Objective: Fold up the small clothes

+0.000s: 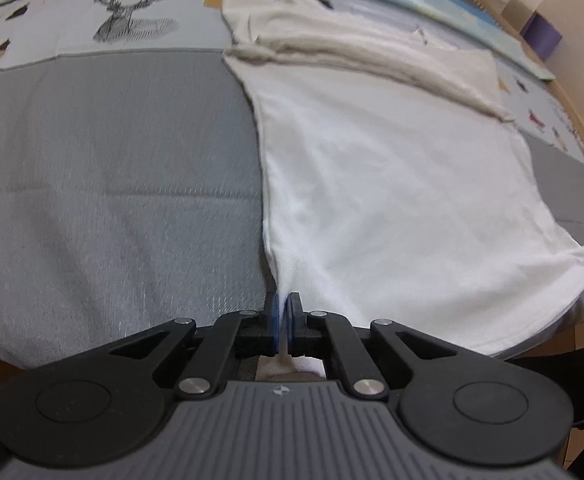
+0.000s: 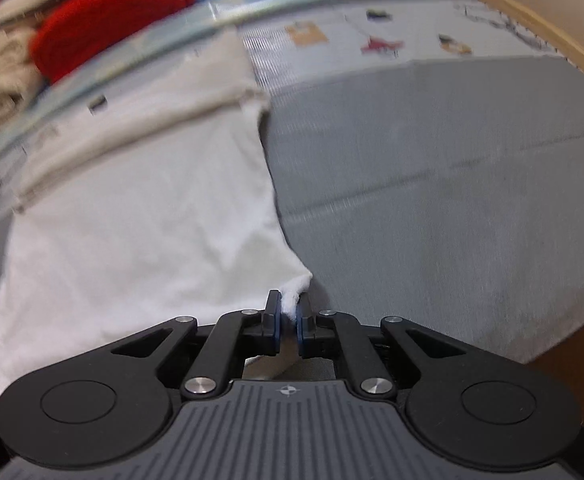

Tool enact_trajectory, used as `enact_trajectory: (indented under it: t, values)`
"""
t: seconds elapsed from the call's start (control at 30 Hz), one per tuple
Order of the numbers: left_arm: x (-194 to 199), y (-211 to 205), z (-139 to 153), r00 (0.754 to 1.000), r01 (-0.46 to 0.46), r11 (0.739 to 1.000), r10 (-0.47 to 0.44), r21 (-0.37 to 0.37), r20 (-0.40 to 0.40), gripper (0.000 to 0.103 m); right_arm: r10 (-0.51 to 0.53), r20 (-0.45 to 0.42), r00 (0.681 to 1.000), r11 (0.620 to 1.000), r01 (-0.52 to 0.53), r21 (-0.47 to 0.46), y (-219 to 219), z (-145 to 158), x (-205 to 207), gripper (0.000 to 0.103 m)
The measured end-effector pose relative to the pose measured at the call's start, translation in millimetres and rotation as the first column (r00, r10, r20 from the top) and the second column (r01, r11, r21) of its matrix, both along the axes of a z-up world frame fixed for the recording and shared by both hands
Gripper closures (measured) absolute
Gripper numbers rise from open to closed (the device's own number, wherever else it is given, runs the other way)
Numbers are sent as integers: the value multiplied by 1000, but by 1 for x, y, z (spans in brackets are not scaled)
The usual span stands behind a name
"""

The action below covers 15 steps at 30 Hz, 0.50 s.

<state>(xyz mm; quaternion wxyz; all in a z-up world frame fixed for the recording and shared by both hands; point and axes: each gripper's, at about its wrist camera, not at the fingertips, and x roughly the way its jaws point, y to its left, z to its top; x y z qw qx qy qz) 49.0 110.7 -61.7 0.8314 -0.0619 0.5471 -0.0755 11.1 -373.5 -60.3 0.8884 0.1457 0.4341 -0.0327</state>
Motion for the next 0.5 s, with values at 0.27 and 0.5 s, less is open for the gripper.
enact_trajectory:
  t: [0.27,0.5]
  values:
    - [-26,2,64,988,34,998,-25,-55,152,100,-15,188,982,996,-3,94,-9,46,-25,97]
    - [-71,20,121,971,33,996,-12,-88,238,101,-8,302,953,990,-34,135,-19,97,-86,97]
